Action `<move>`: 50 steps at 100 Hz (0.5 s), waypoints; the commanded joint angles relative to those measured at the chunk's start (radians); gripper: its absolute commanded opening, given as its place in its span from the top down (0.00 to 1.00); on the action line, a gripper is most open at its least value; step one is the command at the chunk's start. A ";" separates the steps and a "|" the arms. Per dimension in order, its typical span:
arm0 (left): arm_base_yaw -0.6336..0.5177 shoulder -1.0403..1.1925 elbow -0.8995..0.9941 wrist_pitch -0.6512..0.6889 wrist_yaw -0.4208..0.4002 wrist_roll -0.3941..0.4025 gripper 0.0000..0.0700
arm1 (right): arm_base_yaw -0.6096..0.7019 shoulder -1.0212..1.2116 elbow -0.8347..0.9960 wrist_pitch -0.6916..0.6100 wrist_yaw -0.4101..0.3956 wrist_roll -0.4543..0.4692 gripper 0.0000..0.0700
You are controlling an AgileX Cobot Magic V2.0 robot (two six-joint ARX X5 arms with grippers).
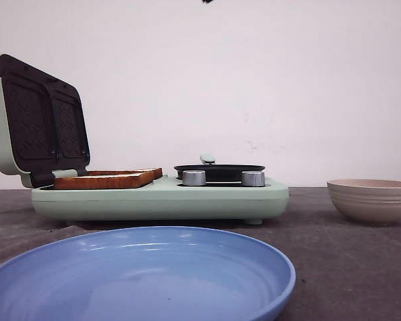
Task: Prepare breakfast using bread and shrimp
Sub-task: 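Raise the right gripper away from the grill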
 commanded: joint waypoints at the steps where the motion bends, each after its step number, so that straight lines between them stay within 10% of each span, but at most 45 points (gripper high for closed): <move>1: 0.000 0.000 0.012 0.012 -0.006 0.012 0.49 | 0.008 -0.009 0.017 0.002 0.007 -0.029 1.00; 50: 0.000 0.000 0.012 0.043 -0.029 0.012 0.49 | 0.007 -0.278 -0.288 0.175 0.007 -0.079 1.00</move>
